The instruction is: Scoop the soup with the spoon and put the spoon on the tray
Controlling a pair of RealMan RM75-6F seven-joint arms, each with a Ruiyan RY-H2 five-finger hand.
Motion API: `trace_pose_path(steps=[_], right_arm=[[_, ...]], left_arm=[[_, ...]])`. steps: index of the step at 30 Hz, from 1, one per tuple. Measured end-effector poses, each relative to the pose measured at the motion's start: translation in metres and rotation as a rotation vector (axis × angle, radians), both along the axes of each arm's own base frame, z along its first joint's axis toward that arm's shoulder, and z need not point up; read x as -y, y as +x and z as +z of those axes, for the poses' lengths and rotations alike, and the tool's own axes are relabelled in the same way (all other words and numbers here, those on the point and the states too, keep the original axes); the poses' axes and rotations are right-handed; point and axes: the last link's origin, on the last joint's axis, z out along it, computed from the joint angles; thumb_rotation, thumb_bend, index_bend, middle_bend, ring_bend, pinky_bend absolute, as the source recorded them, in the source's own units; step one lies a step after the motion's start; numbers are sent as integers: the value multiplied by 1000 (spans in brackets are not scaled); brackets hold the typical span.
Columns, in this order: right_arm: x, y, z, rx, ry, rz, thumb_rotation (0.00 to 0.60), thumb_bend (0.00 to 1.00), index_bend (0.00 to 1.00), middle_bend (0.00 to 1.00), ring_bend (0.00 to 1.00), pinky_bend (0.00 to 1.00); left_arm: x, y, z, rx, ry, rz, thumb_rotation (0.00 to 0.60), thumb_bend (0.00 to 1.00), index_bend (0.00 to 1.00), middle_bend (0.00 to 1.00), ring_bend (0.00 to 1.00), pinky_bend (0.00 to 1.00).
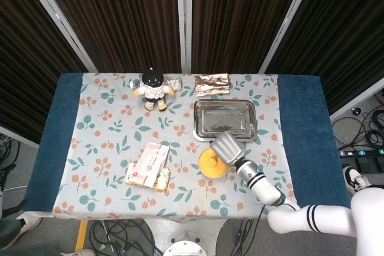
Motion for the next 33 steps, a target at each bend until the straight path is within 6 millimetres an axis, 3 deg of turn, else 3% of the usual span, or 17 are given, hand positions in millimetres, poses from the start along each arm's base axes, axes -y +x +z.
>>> trace_pose_path(steps=[9, 22, 28, 33], right_arm=[[7, 0, 18, 2, 0, 22, 600, 402, 849, 1000, 1000, 1000], [-6, 11, 1, -302, -96, 498, 600, 402, 870, 1000, 1000, 1000], [-7, 8, -7, -409, -167, 587, 600, 402, 871, 1000, 1000, 1000], [-7, 10, -2, -418, -231, 589, 600, 402, 871, 1000, 1000, 1000]], left_arm=[[-4, 6, 2, -10, -2, -13, 600, 65, 236, 122, 102, 114], [-4, 3, 0, -2, -6, -9, 600, 65, 236, 122, 102, 114], [-4, 1, -2, 5, -6, -10, 600, 65, 236, 122, 102, 114], [-2, -1, -1, 8, 1, -5, 600, 65, 236, 122, 102, 114]])
